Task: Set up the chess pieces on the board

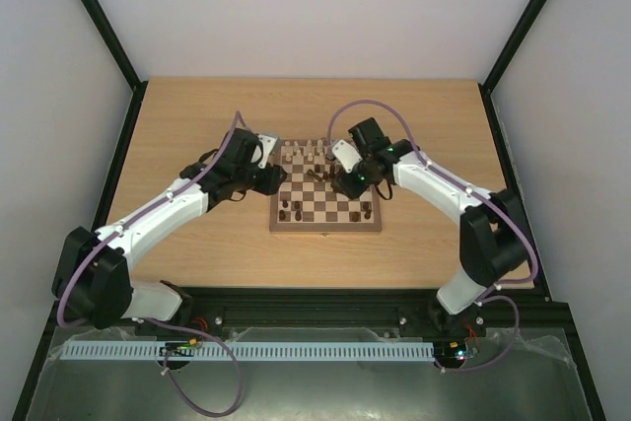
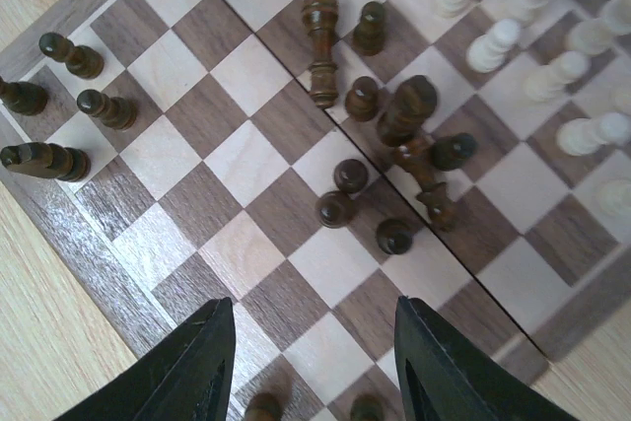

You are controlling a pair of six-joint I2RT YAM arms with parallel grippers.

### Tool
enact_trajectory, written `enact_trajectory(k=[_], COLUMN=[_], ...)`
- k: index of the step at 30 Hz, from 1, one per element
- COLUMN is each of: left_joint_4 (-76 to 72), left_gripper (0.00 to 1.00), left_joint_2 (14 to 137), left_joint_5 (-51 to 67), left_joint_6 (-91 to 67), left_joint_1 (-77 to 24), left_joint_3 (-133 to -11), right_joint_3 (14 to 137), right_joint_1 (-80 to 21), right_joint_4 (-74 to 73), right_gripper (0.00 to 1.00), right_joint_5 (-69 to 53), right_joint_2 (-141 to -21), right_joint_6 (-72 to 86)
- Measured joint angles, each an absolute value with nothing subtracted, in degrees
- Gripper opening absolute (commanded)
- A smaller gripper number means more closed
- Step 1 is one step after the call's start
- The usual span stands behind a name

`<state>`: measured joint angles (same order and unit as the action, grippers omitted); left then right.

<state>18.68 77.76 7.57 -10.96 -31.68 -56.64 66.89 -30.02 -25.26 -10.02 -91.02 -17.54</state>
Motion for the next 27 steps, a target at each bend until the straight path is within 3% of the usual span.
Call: enact_trajectory(k=[19,27], left_joint_4=[12.1,11.6], left_gripper=[0.51,0.51], left_joint_2=[77.7,78.1], left_joint_5=[14.4,15.1], left_joint_6=[-14.7,-15.2], left_joint_1=[-28.9,-28.6], left_joint_3=[-53.5,-53.5], right_joint_3=[73.9,75.0], right_joint_1=[-32.0,-32.0], right_joint_4=[-27.9,-28.0], right_gripper=[0.32,0.18], right_joint_5=[-7.3,-7.4], right_joint_2=[-102.6,-104.9], right_joint_6=[-16.2,-15.8])
